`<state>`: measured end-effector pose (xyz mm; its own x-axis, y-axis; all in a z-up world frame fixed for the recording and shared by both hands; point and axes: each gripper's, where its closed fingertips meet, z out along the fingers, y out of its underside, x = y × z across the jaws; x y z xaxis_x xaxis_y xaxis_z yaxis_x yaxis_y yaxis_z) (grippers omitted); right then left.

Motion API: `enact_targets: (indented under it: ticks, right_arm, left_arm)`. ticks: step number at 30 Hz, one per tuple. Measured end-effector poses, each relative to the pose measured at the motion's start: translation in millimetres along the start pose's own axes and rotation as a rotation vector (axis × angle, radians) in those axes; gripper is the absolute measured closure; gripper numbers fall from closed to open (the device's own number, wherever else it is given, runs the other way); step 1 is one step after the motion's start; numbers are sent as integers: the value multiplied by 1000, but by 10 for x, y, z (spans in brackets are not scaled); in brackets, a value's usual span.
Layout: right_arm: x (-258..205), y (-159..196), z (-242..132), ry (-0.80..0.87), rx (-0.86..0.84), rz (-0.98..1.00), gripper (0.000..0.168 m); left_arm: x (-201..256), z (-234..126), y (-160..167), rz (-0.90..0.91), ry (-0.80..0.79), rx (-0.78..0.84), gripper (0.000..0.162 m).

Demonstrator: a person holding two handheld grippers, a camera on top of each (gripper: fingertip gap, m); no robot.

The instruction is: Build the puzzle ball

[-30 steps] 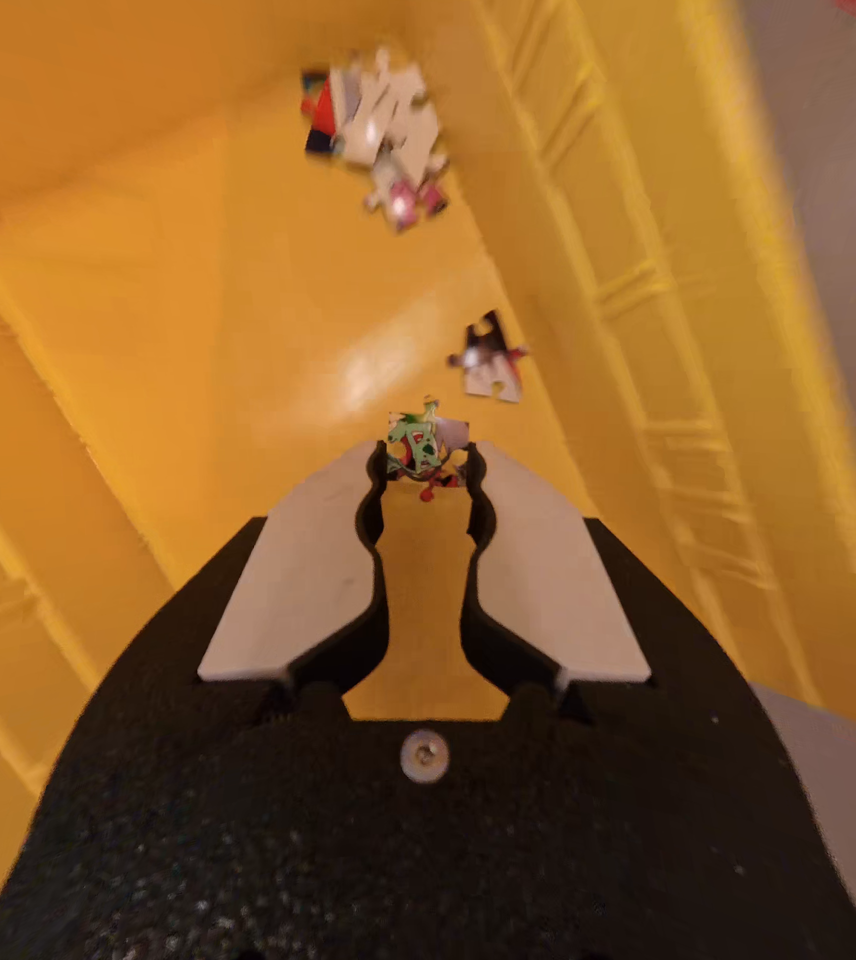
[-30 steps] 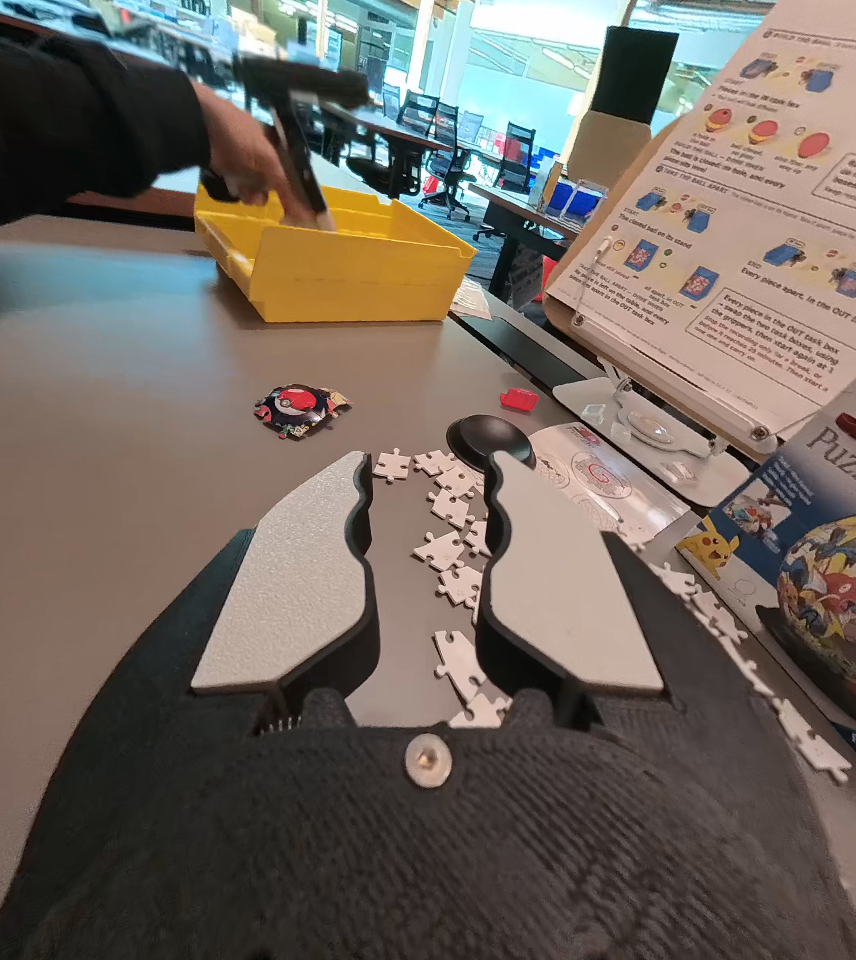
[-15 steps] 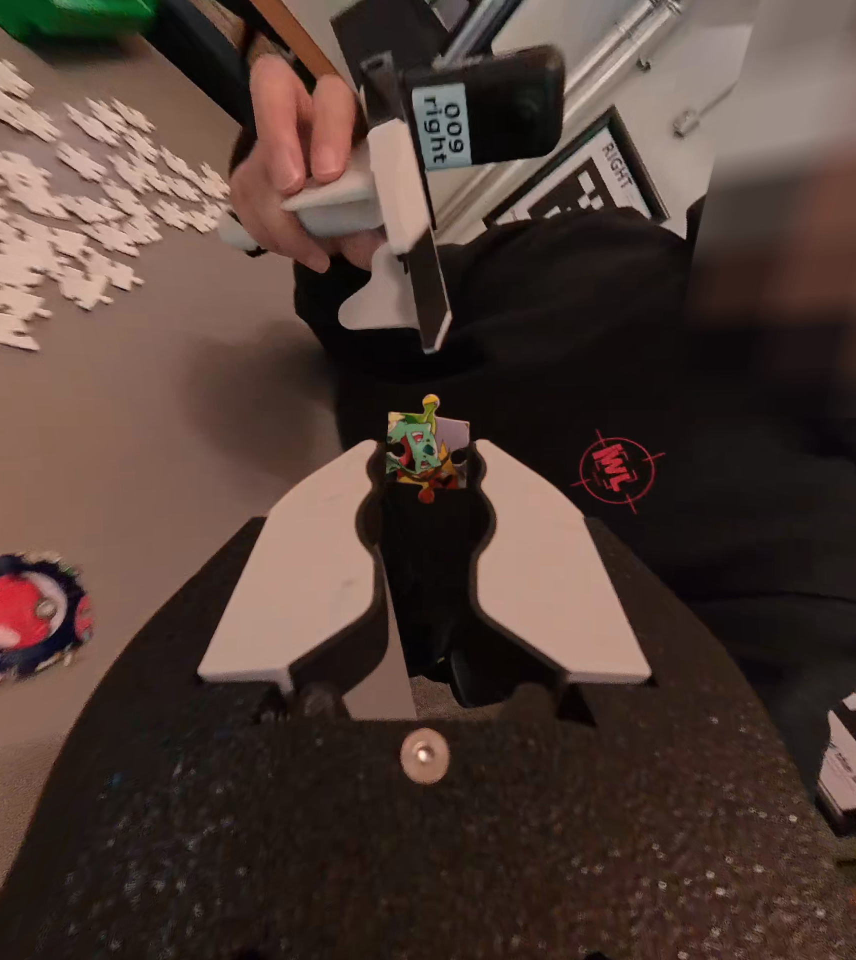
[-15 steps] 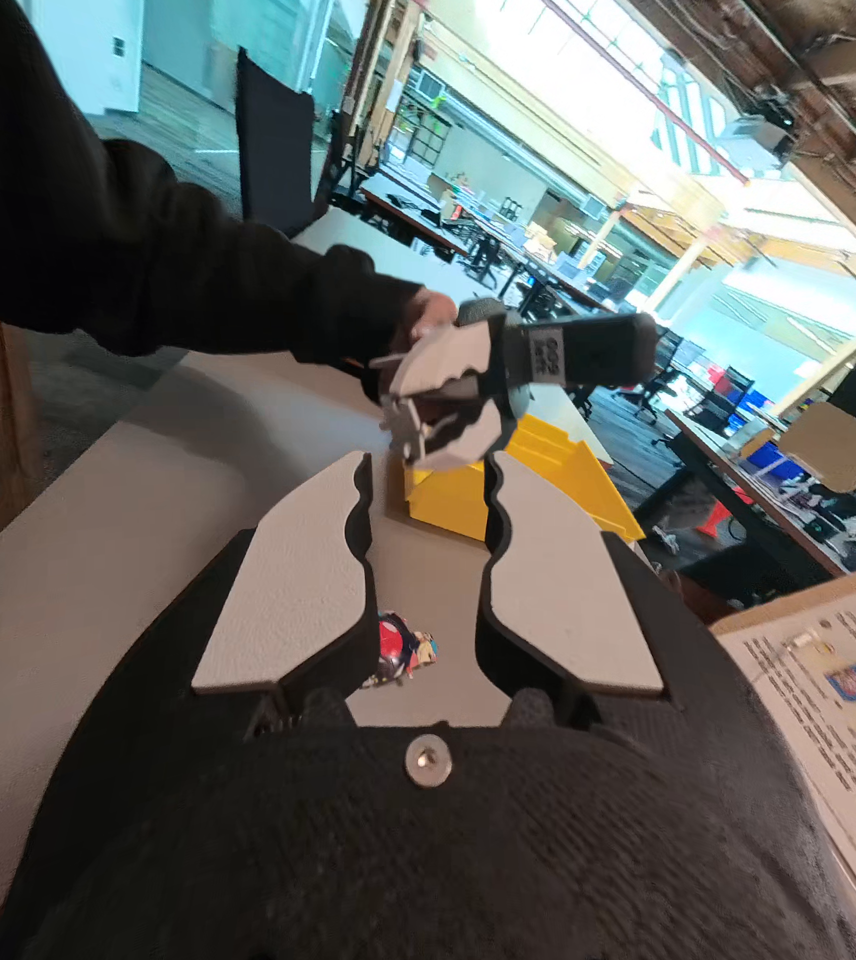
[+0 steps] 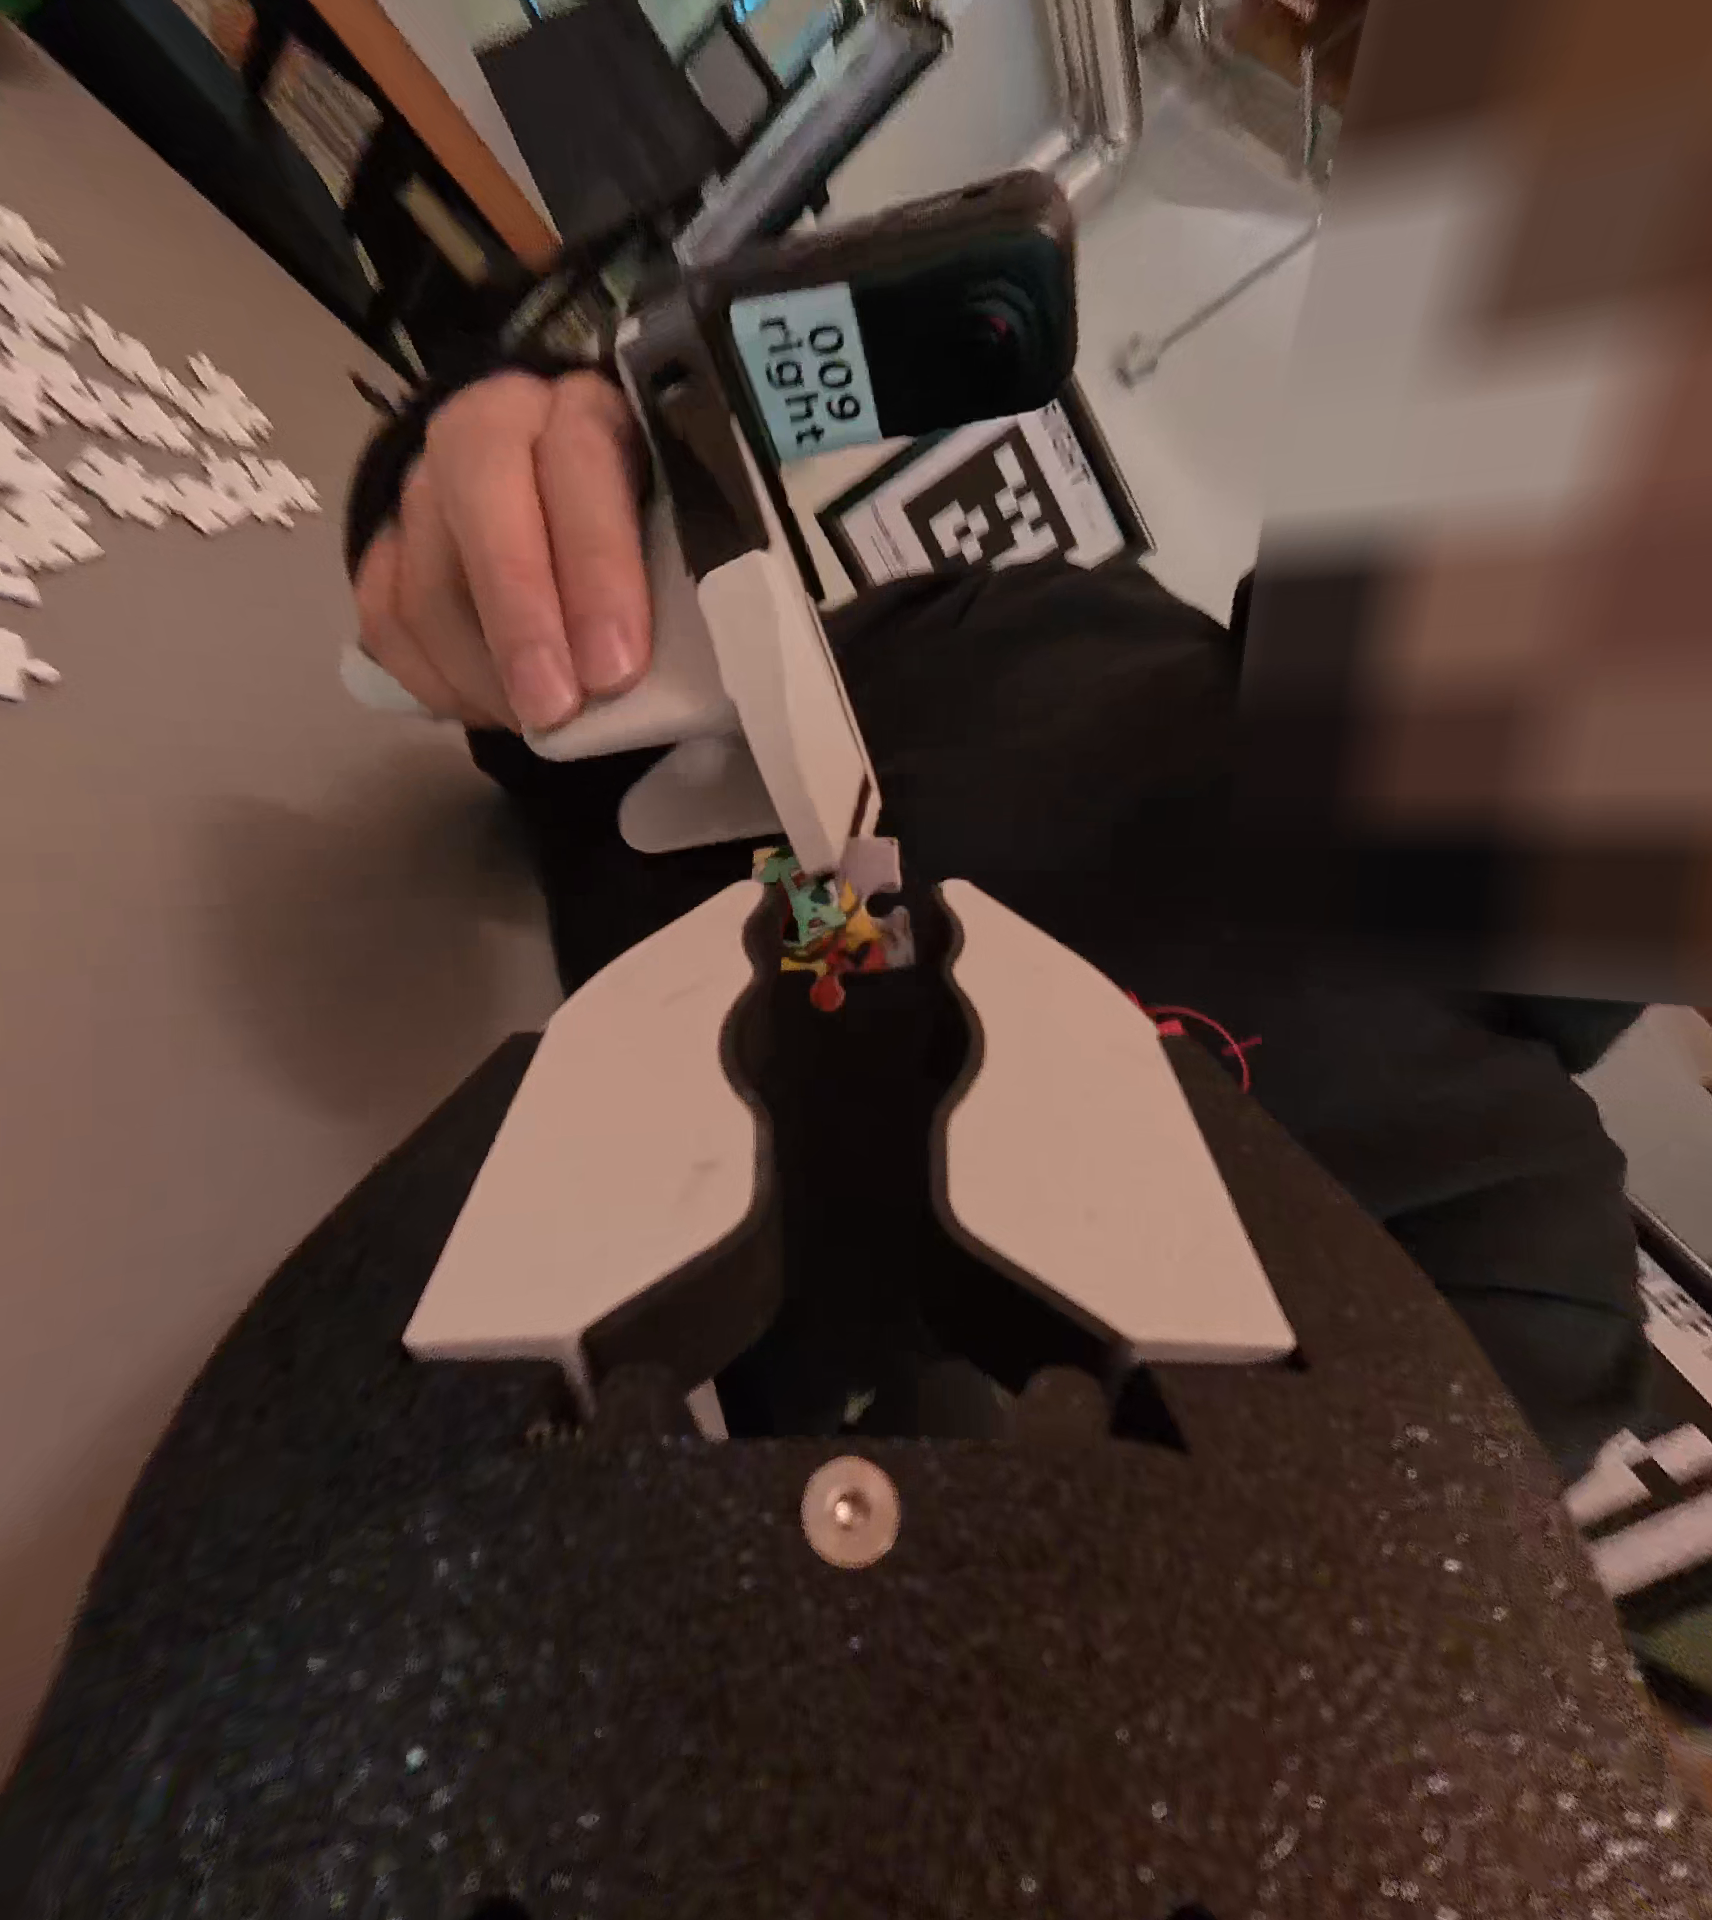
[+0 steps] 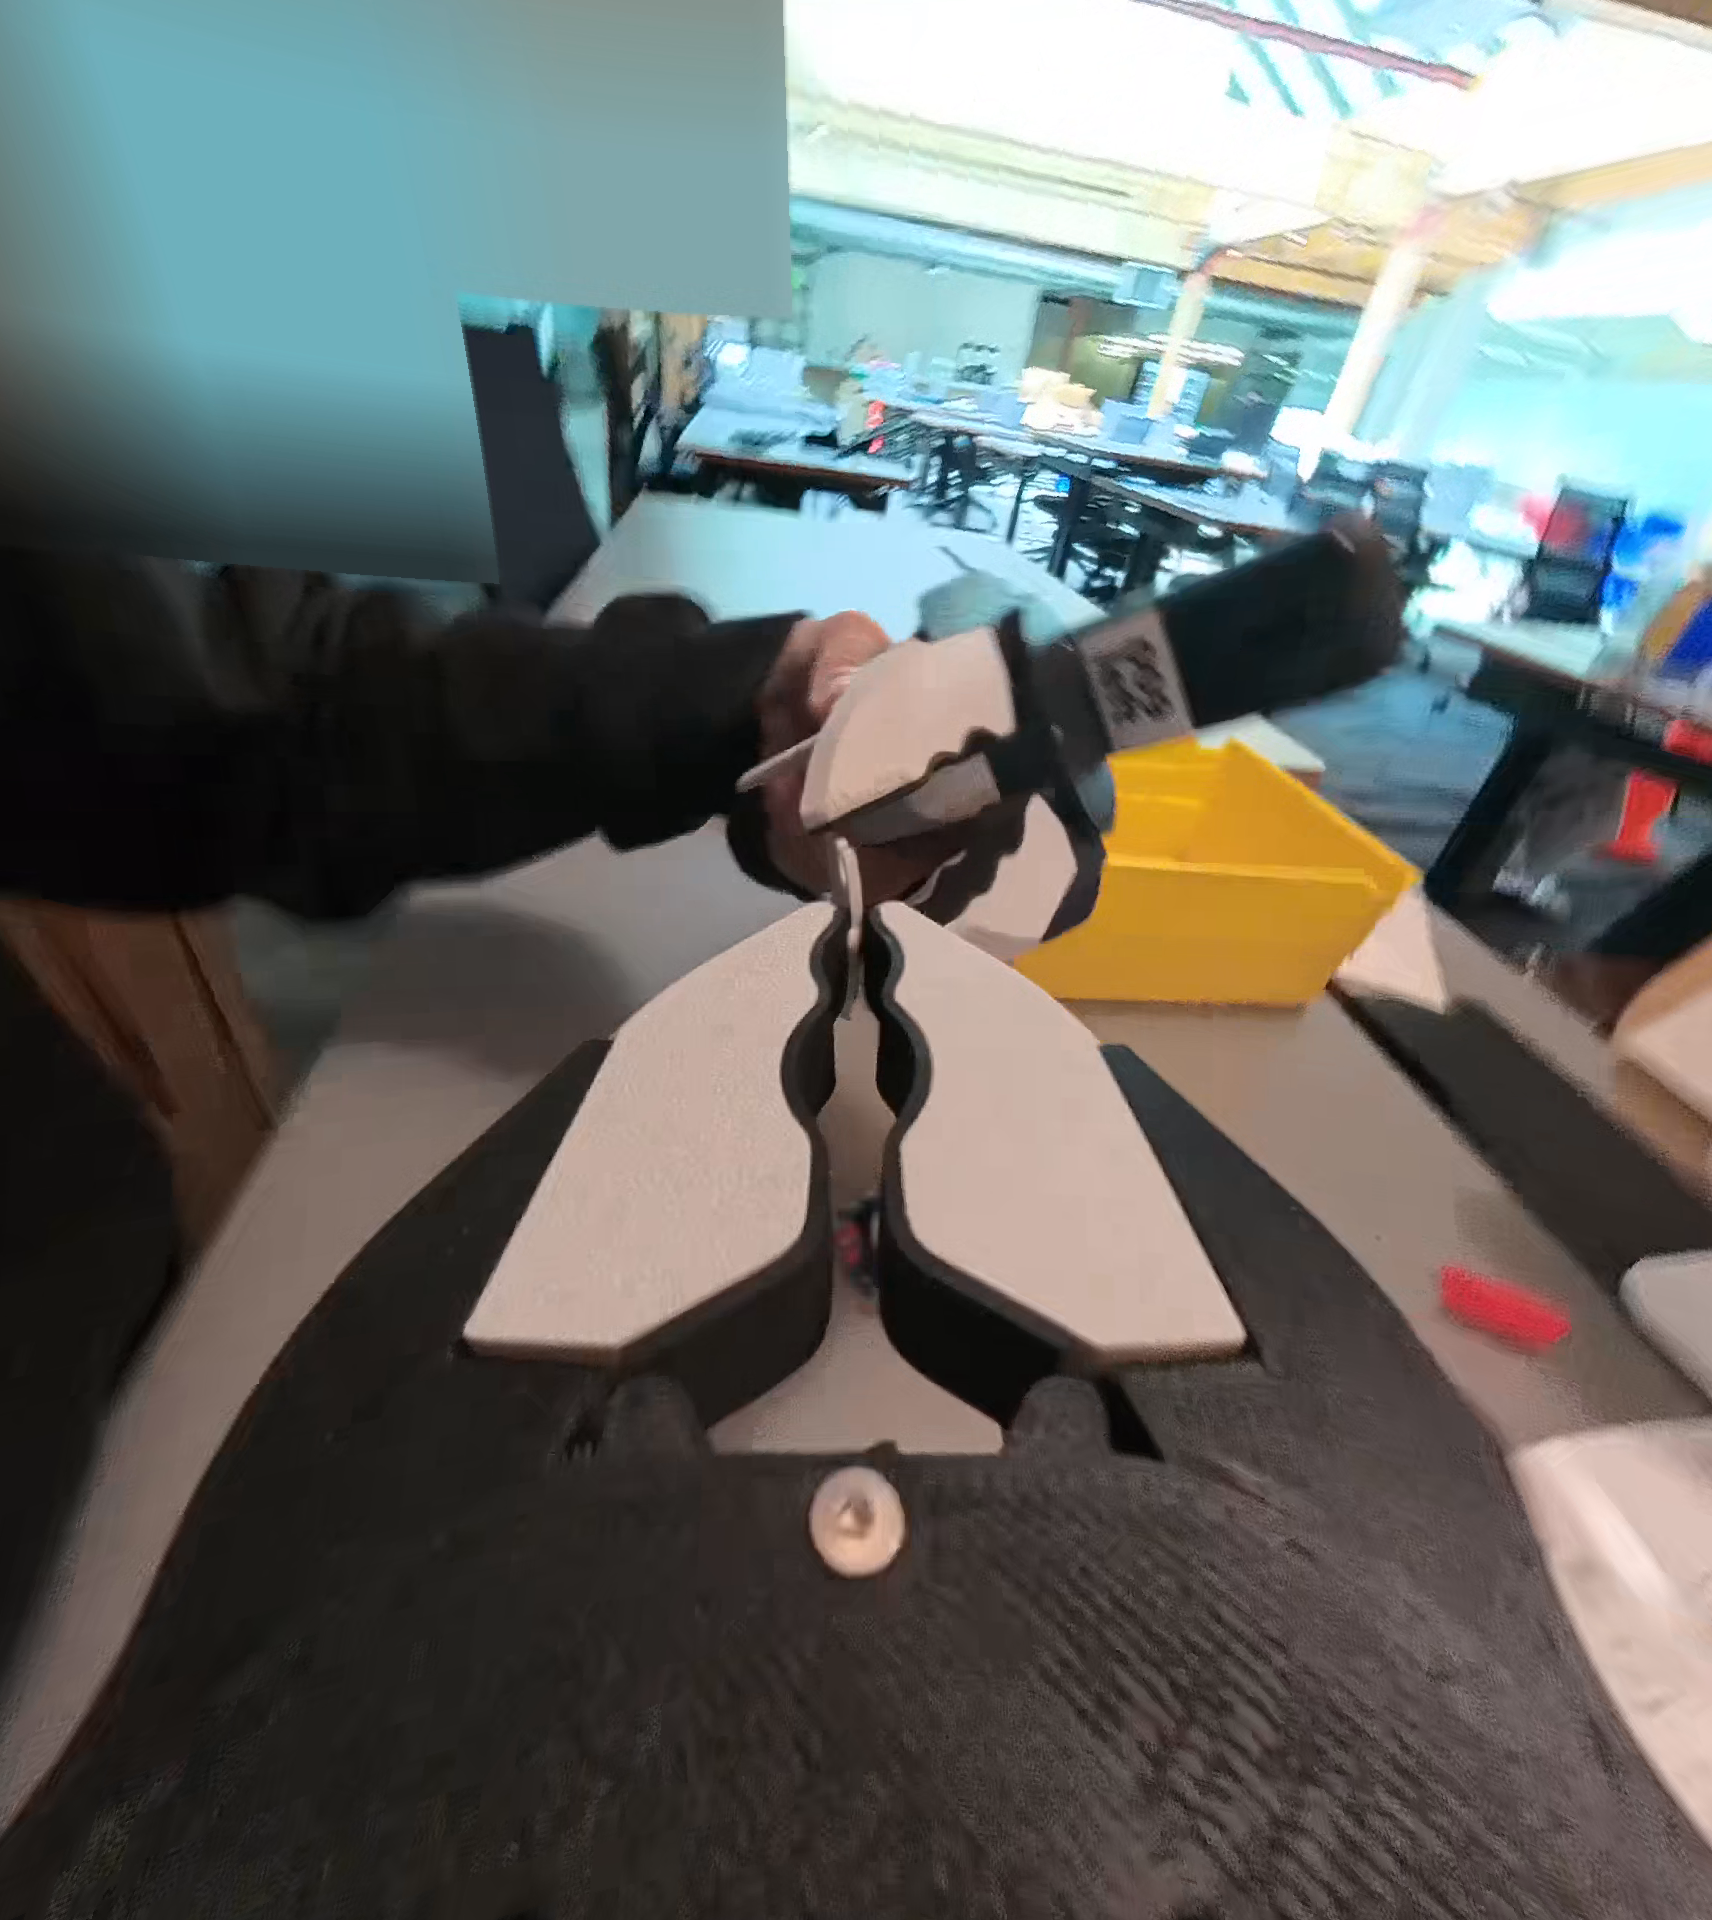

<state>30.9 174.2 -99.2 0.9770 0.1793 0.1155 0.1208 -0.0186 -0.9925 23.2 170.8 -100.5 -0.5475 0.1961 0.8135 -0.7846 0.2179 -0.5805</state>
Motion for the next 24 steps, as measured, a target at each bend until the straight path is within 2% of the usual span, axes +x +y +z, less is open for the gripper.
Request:
enact_targets:
  ticks: [1,2,5,9,14,24]
  right_arm:
    - [79,-2,-45,26,31,132,166]
    - [146,-3,-95,36,76,275,166]
    - [333,33,-259,46,236,629,166]
    - [426,120,-390,62,326,793,166]
    - [433,159,-456,91,314,810,166]
    - [484,246,-568,122,341,922,166]
  left_arm:
    - [-62,-36,-91,22,-61,55,137]
    - [-121,-79,-181,56,-132,110,133]
    - [-268,-149,-317,206,-381,168,135]
    - [-408,-88,-390,353,-665,151,137]
    - [-446,102,-446,384,-689,165,159]
    - [-595,198,-433,393,-755,111,159]
